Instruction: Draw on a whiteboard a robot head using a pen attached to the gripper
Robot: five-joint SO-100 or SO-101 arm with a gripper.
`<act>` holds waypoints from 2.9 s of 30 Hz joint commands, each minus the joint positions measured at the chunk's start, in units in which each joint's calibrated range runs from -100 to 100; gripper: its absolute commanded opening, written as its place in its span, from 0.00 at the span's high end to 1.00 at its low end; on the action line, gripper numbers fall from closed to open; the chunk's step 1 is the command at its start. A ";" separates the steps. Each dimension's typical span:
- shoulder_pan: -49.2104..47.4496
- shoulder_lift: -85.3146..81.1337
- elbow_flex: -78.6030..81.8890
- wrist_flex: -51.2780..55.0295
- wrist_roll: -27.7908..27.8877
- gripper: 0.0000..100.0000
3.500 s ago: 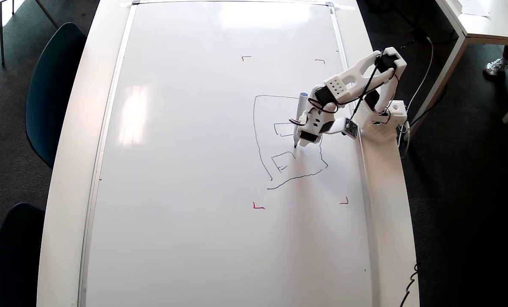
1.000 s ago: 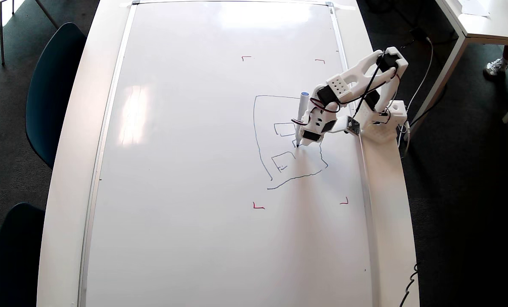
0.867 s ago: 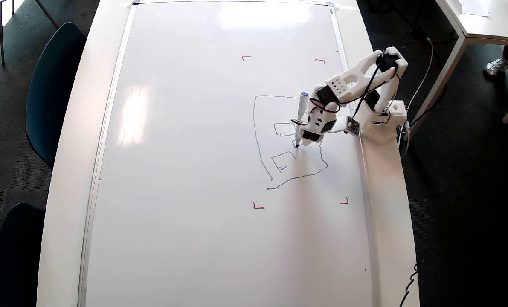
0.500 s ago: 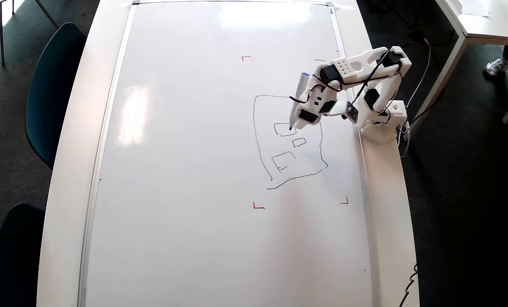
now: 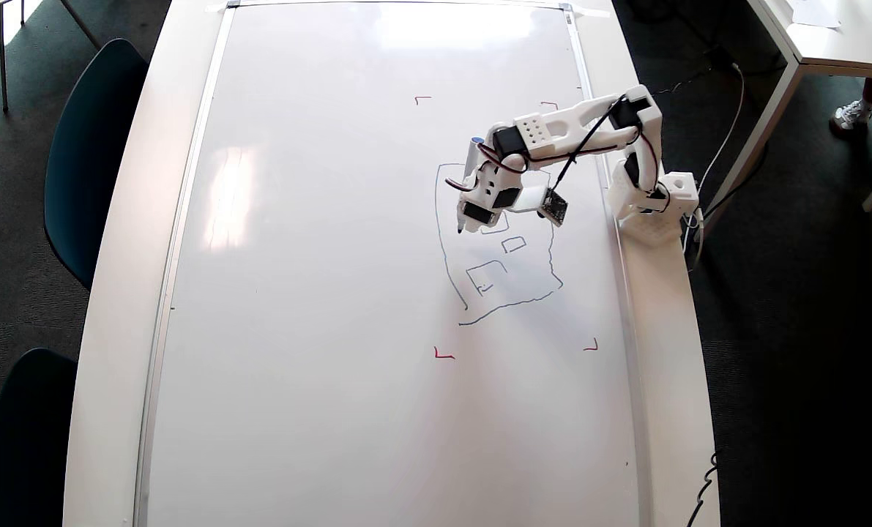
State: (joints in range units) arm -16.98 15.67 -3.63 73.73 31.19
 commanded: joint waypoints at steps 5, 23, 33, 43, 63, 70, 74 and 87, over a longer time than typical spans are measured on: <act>-0.13 7.30 -9.54 -0.40 0.18 0.99; -0.13 11.26 -10.18 -1.09 -0.04 0.99; 0.09 12.35 -10.18 -4.57 0.23 0.99; 1.57 19.94 -20.44 -6.13 0.23 0.99; -1.09 23.39 -25.53 -7.09 0.07 0.99; -1.16 23.98 -27.25 -10.30 -0.04 0.99; 0.09 23.98 -27.34 -10.30 0.02 0.99; 4.30 22.89 -27.16 -9.44 0.28 0.99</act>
State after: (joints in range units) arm -13.44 39.60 -30.22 64.57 31.56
